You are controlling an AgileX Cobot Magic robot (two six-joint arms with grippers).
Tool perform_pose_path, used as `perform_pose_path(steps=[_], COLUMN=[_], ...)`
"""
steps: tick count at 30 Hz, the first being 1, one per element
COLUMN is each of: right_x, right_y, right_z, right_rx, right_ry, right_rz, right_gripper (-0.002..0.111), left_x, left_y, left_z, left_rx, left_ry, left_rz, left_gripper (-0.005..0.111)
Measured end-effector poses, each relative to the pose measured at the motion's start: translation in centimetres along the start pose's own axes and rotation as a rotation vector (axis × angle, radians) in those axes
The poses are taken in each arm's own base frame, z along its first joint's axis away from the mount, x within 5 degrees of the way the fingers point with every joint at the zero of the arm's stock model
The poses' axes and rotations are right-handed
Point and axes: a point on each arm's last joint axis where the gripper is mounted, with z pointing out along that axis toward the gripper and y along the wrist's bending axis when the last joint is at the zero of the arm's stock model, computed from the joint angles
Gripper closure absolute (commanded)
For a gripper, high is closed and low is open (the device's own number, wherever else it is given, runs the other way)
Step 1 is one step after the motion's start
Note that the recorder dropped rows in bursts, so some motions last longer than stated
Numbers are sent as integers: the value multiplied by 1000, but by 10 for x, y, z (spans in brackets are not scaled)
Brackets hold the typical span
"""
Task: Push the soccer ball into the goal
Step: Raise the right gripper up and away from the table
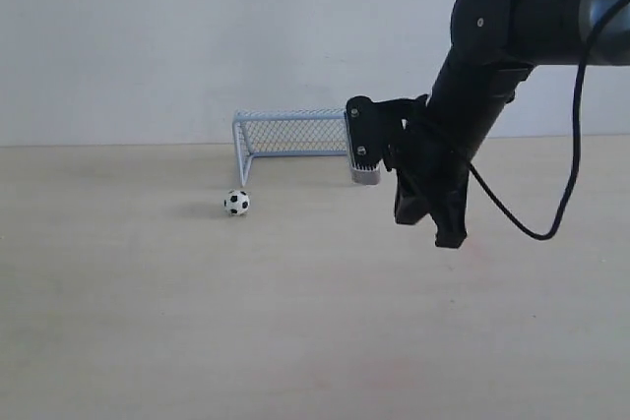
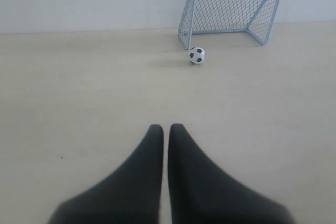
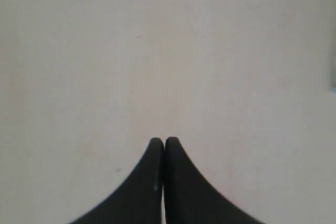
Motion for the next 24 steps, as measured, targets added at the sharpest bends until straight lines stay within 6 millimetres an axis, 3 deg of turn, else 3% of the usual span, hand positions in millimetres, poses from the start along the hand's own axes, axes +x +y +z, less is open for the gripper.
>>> perform_pose_path(steps=[8,16,24], right_x=[15,16,7], right_y=[44,89,103], right_z=[-12,-29,-29], right_rx=[-94,-120,-229], right_ry=[47,-90,-197], right_rz=[105,288,428], right_gripper=[109,109,109], left_x=[0,0,0], left_y=[0,0,0], left_z=[0,0,0], left_rx=[0,0,0], left_ry=[0,0,0], left_rz=[0,0,0], left_gripper=[102,102,102])
